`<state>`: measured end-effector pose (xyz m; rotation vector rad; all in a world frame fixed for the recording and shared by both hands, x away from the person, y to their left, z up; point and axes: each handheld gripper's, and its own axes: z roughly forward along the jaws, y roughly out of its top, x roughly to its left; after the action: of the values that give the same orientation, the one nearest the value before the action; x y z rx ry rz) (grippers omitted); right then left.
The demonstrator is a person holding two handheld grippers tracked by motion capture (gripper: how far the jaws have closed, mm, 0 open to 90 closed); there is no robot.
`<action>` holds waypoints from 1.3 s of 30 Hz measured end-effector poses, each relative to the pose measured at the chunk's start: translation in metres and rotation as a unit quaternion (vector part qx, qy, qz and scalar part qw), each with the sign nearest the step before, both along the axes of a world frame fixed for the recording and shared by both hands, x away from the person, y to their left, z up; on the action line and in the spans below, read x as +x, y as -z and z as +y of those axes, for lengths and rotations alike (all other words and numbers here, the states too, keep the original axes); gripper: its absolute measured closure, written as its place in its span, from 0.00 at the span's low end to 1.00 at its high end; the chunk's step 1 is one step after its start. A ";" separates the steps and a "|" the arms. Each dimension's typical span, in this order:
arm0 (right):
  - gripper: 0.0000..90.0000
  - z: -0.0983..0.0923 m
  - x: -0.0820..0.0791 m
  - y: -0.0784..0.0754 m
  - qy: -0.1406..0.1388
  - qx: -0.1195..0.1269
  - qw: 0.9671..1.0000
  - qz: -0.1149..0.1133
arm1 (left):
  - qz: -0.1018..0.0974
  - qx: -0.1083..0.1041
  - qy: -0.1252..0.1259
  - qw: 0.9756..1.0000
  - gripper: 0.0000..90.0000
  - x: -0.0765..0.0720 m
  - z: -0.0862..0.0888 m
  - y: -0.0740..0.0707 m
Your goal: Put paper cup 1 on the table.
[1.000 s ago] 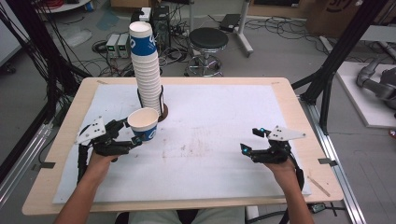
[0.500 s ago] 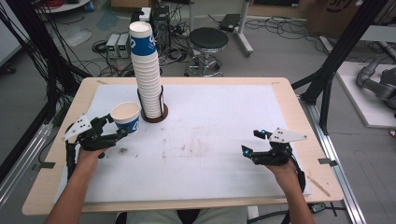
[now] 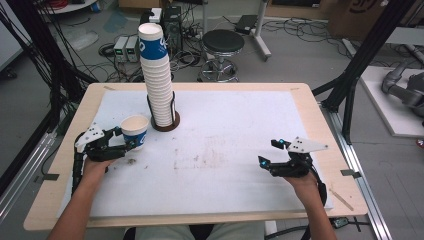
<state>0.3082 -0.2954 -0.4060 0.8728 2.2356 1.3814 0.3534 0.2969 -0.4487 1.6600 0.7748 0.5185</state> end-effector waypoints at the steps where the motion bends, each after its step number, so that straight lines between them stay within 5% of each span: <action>1: 0.23 0.000 0.000 0.000 0.000 0.000 1.000 0.000 | 0.009 0.009 -0.005 1.000 0.35 -0.002 0.002 0.003; 10: 0.23 -0.002 -0.001 0.000 0.002 0.000 1.000 -0.004 | 0.022 0.041 -0.020 0.999 0.34 -0.009 0.003 0.002; 17: 0.23 -0.001 -0.001 0.000 0.001 0.002 1.000 0.001 | 0.048 0.073 -0.036 0.996 0.32 -0.020 0.009 0.000; 22: 0.23 0.000 0.000 0.000 -0.002 0.000 1.000 0.000 | 0.054 0.074 -0.047 0.995 0.30 -0.026 0.012 0.000; 24: 0.23 0.001 0.000 0.000 -0.002 0.001 1.000 0.001 | 0.062 0.067 -0.062 0.994 0.16 -0.027 0.012 0.000; 30: 0.23 0.000 0.001 0.002 -0.003 -0.001 1.000 0.005 | 0.070 0.036 -0.074 0.994 0.15 -0.034 0.018 -0.004; 39: 0.23 -0.003 0.000 0.002 0.003 0.001 1.000 0.007 | 0.026 -0.034 -0.085 0.995 0.15 -0.054 0.031 -0.030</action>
<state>0.3078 -0.2985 -0.4081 0.8916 2.2404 1.3803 0.2993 0.3281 -0.4184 1.5576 0.9681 0.5643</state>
